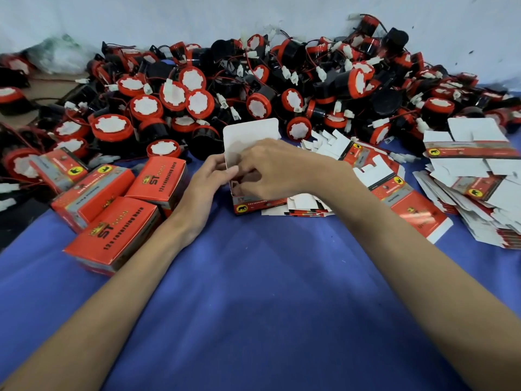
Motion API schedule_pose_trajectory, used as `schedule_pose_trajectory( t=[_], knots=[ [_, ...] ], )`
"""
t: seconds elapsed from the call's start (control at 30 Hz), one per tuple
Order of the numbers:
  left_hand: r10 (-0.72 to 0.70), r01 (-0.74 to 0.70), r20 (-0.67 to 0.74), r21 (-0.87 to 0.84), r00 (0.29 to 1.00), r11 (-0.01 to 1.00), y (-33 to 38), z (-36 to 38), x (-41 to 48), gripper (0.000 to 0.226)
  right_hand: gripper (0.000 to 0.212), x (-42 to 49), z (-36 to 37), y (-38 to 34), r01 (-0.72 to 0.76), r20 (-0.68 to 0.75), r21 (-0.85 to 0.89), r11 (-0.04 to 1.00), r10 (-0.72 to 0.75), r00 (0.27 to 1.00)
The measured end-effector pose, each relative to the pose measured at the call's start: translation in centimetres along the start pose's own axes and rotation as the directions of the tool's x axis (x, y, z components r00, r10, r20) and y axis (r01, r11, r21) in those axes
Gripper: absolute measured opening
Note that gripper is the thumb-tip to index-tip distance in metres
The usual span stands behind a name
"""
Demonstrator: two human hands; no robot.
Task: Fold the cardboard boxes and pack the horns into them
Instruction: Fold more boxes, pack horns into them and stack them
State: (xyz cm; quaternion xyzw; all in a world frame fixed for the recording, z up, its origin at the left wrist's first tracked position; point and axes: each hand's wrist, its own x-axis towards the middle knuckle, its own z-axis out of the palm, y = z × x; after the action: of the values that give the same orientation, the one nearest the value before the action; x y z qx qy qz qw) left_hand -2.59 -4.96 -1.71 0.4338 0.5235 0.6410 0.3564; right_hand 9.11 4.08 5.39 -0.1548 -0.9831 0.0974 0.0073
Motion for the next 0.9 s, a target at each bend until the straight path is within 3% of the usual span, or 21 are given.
schedule_pose_trajectory(
  t=[0.17, 0.27, 0.43, 0.57, 0.77, 0.83, 0.9],
  knots=[
    [0.008, -0.009, 0.024, 0.011, 1.000, 1.000, -0.1, -0.1, -0.1, 0.026, 0.025, -0.2, -0.4, 0.1, -0.008, 0.019, 0.086, 0.996, 0.007, 1.000],
    [-0.010, 0.011, -0.046, 0.031, 0.999, 0.999, -0.2, 0.2, 0.5, 0.024, 0.023, 0.1, -0.3, 0.1, -0.039, -0.025, 0.094, 0.995, 0.041, 0.999],
    [0.003, -0.003, -0.002, 0.031, 1.000, 1.000, -0.5, -0.2, 0.3, 0.023, 0.020, 0.3, 0.4, -0.4, -0.059, -0.036, -0.070, 0.996, 0.057, 0.998],
    [-0.054, 0.059, -0.143, 0.031, 0.988, 0.998, -0.1, 0.3, 1.6, 0.028, 0.022, 0.0, 0.0, -0.4, -0.024, 0.065, -0.029, 0.999, 0.026, 0.998],
    [0.007, -0.004, -0.028, 0.104, 1.000, 0.995, -0.3, 0.0, 0.0, 0.020, 0.018, 0.5, 1.0, -0.9, -0.087, -0.138, -0.150, 0.985, 0.066, 0.988],
    [0.013, -0.009, -0.028, 0.134, 1.000, 0.991, -0.1, 0.0, -0.1, 0.020, 0.009, 0.6, 1.0, -1.1, -0.121, -0.160, -0.156, 0.980, 0.095, 0.982],
    [0.013, -0.008, -0.031, 0.148, 0.999, 0.989, 0.0, 0.1, -0.2, 0.019, 0.021, 0.3, 0.2, -0.8, -0.081, -0.112, -0.157, 0.984, 0.064, 0.992]
  ],
)
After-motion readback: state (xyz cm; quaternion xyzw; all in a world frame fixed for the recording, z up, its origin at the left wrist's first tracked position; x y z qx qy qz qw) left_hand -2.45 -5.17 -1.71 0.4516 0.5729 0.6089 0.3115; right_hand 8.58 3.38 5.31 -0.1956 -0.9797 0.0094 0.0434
